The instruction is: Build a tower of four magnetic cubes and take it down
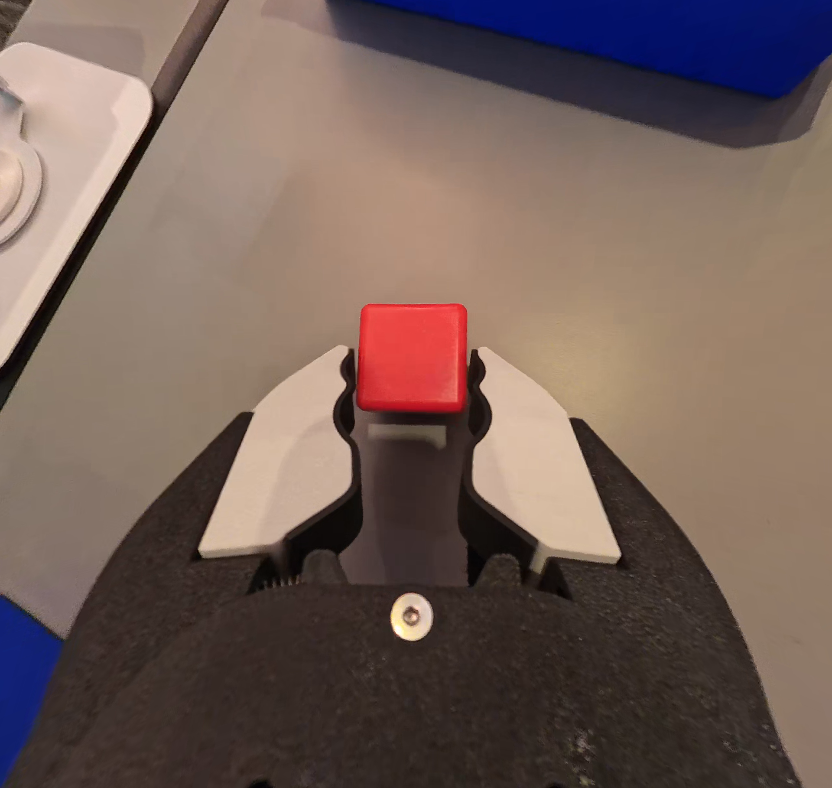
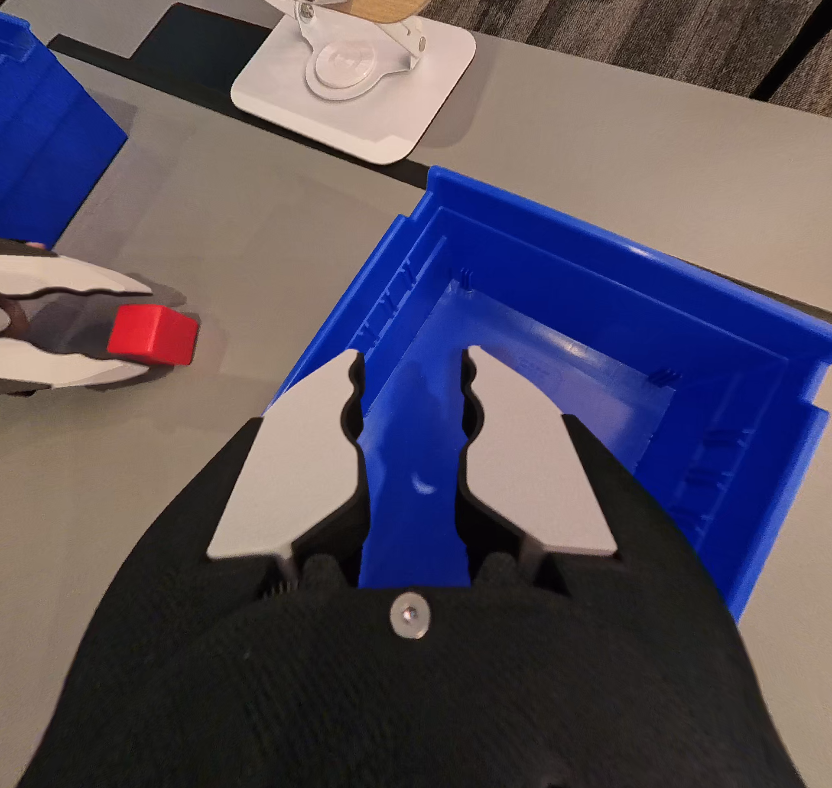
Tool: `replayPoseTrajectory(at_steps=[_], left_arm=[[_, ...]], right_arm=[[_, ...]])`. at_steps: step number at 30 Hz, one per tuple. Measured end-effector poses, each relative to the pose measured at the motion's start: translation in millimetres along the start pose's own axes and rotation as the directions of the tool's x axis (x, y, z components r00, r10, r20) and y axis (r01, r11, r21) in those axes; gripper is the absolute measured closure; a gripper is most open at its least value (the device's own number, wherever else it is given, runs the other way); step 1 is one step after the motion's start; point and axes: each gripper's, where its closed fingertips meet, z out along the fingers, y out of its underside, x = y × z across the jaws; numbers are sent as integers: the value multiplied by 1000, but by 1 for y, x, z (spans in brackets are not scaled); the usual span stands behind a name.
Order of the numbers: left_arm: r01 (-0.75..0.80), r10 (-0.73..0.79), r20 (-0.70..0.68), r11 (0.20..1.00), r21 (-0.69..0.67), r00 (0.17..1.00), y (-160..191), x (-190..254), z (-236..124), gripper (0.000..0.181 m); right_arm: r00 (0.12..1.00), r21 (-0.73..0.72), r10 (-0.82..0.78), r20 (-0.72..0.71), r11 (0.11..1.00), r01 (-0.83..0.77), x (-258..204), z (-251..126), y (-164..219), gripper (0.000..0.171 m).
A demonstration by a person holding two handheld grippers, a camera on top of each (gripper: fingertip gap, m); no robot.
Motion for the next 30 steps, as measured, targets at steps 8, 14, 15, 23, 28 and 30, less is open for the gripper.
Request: replayPoseTrajectory(at_steps=[8,14,15,23,28,30], left_arm=[[-20,8,250,999,45,968,-39,-37,-133,121],[288,-172,393,922,-259,903,89,-79,-248,132],[331,-189,415,894,-303,890,111,-86,-254,131],[688,-496,477,502,-524,726,229,-96,-237,145],[682,-438,525,409,-606,729,250,-96,-232,132],[694,-438,542,385,-608,717,252,-96,-231,130]], right_arm=[[1000,42,19,7,999,-20,4,-8,-4,129],[999,23,42,23,999,-42,8,-5,0,129],[999,14,43,19,999,-43,9,-4,2,129],[999,-26,41,12,999,-41,10,3,10,128],[999,-55,32,14,998,-31,8,7,14,128],[1000,-66,29,12,997,-28,8,8,15,128]])
